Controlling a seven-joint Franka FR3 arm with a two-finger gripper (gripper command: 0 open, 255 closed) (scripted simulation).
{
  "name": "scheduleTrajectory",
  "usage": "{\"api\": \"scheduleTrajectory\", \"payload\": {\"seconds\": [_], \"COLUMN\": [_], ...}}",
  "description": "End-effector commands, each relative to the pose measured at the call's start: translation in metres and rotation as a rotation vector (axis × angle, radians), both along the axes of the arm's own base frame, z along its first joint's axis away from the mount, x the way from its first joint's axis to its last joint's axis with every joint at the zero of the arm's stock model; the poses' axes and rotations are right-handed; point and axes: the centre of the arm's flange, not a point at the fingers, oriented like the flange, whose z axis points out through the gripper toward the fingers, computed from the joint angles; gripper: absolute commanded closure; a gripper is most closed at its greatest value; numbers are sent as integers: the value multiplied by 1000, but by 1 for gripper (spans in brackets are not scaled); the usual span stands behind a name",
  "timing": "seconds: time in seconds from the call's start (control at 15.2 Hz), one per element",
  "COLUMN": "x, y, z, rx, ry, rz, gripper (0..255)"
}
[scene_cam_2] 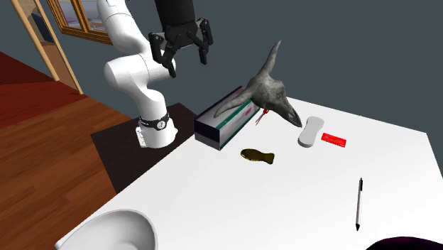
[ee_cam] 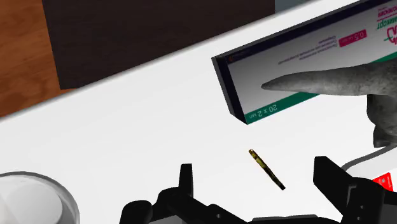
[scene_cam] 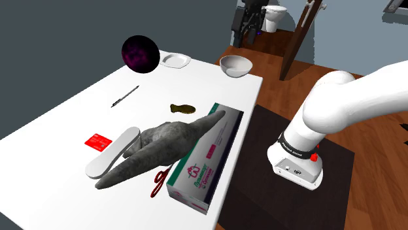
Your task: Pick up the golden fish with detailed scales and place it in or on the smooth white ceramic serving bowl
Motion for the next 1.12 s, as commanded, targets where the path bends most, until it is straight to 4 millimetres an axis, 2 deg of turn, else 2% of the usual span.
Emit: {"api": "scheduleTrajectory", "payload": {"seconds": [0.0,0.53,1.06], "x": [0,8,25], "y": [0,29,60], "z": [0,-98,-195], "rx": [0,-3,-6], "ry": [0,-153,-306], "rz": [0,214,429], "gripper": [0,0,0]}}
